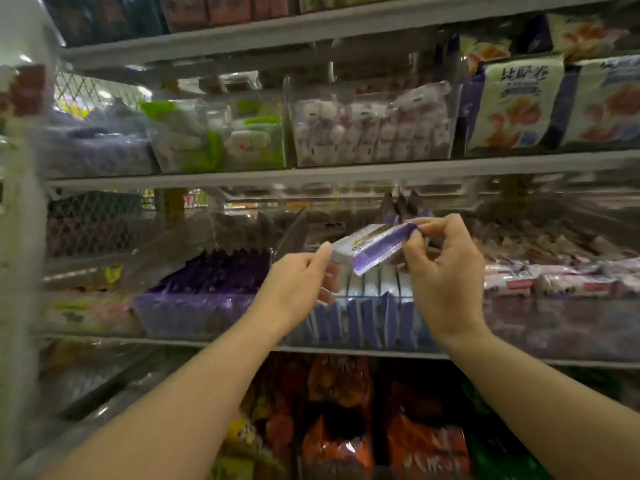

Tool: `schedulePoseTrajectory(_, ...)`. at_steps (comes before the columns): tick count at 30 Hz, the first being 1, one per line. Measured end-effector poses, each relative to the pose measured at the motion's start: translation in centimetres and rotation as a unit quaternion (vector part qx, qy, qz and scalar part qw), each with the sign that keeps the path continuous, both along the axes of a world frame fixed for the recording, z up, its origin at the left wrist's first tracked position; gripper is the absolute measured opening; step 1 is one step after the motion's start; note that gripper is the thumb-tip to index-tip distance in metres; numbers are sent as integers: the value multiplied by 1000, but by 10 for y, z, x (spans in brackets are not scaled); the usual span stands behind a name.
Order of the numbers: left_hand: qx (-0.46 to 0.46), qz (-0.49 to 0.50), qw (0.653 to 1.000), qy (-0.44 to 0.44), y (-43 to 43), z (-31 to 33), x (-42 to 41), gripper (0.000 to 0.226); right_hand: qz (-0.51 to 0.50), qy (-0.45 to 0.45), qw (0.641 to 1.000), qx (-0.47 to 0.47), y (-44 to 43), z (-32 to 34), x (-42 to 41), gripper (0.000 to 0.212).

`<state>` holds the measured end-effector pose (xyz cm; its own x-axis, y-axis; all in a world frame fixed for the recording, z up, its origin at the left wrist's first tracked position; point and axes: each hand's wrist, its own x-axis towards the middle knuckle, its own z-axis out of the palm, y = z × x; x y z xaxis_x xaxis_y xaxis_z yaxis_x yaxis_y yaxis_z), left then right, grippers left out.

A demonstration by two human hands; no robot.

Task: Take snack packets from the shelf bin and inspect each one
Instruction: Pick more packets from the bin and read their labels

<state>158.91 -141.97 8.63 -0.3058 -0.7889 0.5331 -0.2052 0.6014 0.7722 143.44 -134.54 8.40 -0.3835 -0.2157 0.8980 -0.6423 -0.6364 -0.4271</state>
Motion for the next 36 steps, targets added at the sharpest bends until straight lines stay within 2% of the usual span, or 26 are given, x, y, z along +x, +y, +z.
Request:
schedulePoseTrajectory(3, 180, -114, 971, 107, 23, -24, 3, 41, 71, -23, 997, 26, 11, -36, 18, 26)
schedulePoseTrajectory(5, 223, -178, 941, 181, 32, -42, 9, 34, 104, -8, 993, 51, 17, -60, 29, 25)
schedulePoseTrajectory(7, 227, -193, 930, 217, 38, -58, 17, 25, 135, 24, 987, 84, 21, -82, 34, 23)
schedulePoseTrajectory(10, 199, -156, 946, 205, 41, -78, 32, 24, 196, 29, 968, 152, 25, -103, 38, 1)
schedulePoseTrajectory(13, 160, -164, 960, 164, 40, -99, 47, 26, 215, -15, 952, 216, 20, -117, 33, 31)
schedulePoseTrajectory(15, 121, -156, 974, 112, 39, -116, 51, 39, 288, -73, 917, 265, 14, -124, 35, 47)
schedulePoseTrajectory(16, 105, -151, 979, 88, 39, -125, 51, 46, 333, -107, 895, 278, 12, -127, 36, 49)
schedulePoseTrajectory(18, 90, -143, 984, 57, 39, -142, 46, 54, 393, -159, 860, 283, 8, -135, 38, 40)
schedulePoseTrajectory(20, 98, -137, 984, 54, 36, -158, 41, 61, 407, -188, 847, 286, 3, -144, 38, 29)
schedulePoseTrajectory(23, 113, -132, 983, 58, 29, -174, 38, 62, 423, -220, 828, 295, -4, -160, 35, 28)
schedulePoseTrajectory(25, 120, -121, 984, 51, 26, -180, 37, 48, 418, -230, 824, 304, -7, -170, 32, 29)
schedulePoseTrajectory(28, 196, -127, 964, 125, 23, -182, 38, 25, 416, -238, 813, 331, -8, -181, 28, 28)
schedulePoseTrajectory(30, 235, -123, 950, 167, 21, -183, 40, 28, 431, -230, 796, 358, -6, -187, 29, 30)
schedulePoseTrajectory(33, 256, -128, 942, 174, 23, -187, 44, 35, 448, -201, 768, 410, -2, -196, 33, 31)
schedulePoseTrajectory(36, 268, -135, 939, 169, 26, -191, 48, 35, 450, -168, 764, 431, 1, -202, 32, 26)
